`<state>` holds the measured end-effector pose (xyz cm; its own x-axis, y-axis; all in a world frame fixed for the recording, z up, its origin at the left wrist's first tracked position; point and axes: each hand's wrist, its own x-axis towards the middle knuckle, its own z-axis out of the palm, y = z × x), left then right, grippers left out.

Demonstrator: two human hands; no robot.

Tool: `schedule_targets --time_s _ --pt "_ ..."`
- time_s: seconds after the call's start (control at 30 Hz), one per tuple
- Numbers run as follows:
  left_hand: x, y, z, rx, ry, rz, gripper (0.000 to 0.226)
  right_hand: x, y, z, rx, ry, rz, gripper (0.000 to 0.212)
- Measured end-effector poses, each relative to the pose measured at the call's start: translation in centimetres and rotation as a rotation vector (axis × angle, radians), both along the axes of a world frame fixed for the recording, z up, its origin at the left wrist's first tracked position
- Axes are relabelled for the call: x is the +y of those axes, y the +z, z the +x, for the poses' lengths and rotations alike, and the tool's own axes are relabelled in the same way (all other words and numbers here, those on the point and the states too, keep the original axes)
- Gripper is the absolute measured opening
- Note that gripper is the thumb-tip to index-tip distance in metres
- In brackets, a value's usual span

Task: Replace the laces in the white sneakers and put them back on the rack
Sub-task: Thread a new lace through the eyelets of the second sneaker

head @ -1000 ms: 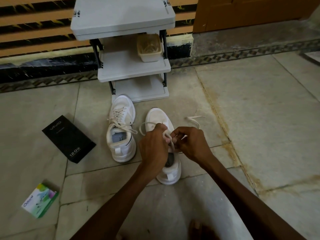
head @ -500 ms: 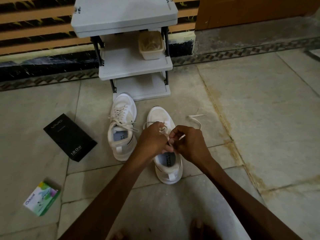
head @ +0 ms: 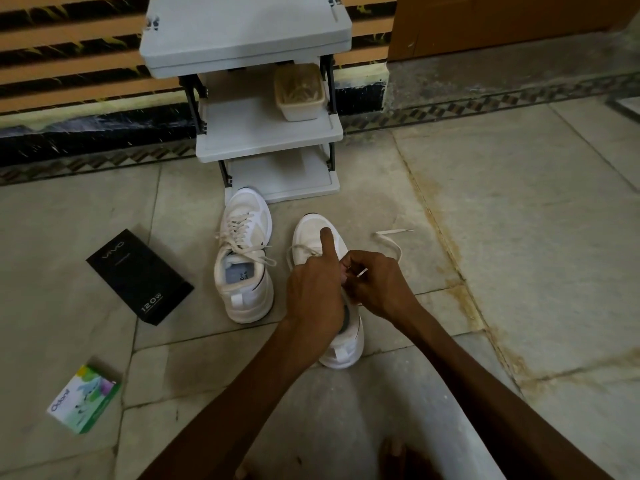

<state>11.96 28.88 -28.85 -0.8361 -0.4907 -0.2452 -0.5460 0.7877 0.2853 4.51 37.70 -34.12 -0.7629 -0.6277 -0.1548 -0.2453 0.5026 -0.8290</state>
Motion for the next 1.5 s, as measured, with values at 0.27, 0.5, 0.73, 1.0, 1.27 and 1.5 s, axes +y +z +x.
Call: schedule_targets --time_s 0.27,0.5,0.73,1.0,1.27,1.5 --pt "1.0 -1.3 0.9 0.203 0.138 0.022 0.062 0.5 0.1 0.4 -0.079 -0.048 -0.062 0.009" --pt "0.8 -0.2 0.9 0.291 0.353 0.252 0.047 0.9 0.3 0.4 -0.116 -0.091 -0.098 0.003" --pt "1.1 -0.2 1.5 0.366 0.390 0.259 0.041 1.0 -0.4 0.5 -0.079 -0.099 -0.113 0.010" --pt "0.1 -1.2 1.3 0.445 0.469 0.314 0.037 1.0 -0.4 0.5 -0.103 -0.116 -0.132 0.010" --pt "-0.5 -1.7 1.0 0.433 0.446 0.385 0.039 1.2 -0.4 0.6 -0.145 -0.135 -0.189 0.007" --pt "-1.3 -1.8 0.7 0.326 0.302 0.360 0.030 0.5 -0.5 0.6 -0.075 -0.183 -0.166 0.008"
